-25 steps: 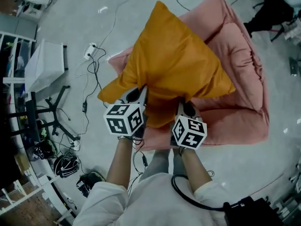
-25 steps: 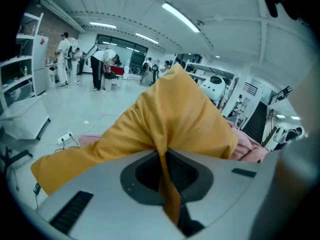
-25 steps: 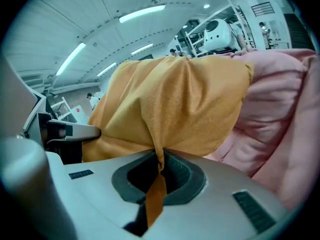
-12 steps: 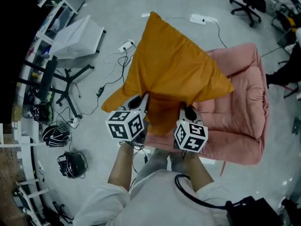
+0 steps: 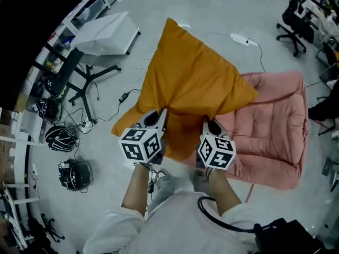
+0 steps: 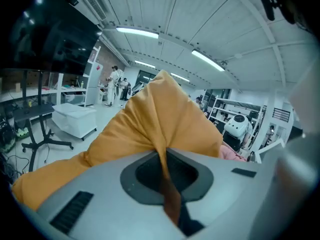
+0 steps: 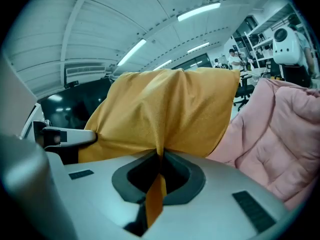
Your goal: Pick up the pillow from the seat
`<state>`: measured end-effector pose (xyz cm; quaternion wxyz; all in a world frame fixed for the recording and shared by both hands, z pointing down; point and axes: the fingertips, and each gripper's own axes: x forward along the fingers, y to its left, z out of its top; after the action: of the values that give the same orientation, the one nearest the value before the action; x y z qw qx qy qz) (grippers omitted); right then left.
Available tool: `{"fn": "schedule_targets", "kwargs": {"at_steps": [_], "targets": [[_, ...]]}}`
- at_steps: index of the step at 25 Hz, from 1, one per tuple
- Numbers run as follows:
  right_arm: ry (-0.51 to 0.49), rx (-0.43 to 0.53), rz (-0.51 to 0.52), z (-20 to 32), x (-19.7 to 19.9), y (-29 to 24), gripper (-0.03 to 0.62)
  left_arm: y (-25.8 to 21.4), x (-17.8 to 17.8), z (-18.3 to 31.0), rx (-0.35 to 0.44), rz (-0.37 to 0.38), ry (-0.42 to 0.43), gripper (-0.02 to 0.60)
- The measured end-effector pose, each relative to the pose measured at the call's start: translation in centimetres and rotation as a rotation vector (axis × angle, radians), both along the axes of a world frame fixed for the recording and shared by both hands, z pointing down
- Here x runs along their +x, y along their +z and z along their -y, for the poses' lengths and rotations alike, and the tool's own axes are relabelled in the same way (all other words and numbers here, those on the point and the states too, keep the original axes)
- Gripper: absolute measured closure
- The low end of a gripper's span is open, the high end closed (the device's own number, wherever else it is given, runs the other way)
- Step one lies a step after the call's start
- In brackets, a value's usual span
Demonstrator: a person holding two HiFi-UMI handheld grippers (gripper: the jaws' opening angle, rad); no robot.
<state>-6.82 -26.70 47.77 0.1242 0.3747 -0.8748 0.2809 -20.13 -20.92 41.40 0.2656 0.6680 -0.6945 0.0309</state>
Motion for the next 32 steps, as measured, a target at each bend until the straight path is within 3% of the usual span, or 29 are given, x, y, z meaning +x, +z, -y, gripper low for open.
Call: {"fn": "schedule_targets", "kwargs": {"at_steps": [5, 15, 23, 32], "targets": [[-0.023, 0.011, -0.010, -6.4, -5.6, -1.7, 0.560, -1.1, -5.5, -7.0, 0.022, -0.018, -0.013, 0.565], [-0.100, 0.038, -0.018, -16.8, -16.0, -3.4, 0.560, -2.9, -15.5, -18.0, 0.032, 0.024, -0.055, 0.565], [-0.213, 0.090, -0.085, -20.7, -19.6, -4.3, 0.560, -2.5, -18.5, -23.4, 0.042, -0.031, -0.123, 0.565], [-0.347, 0.078, -0.116, -22.1, -21.8, -3.0, 0.560, -0.7, -19.6, -26.5, 0.011, -0.077, -0.251, 0.565]]}}
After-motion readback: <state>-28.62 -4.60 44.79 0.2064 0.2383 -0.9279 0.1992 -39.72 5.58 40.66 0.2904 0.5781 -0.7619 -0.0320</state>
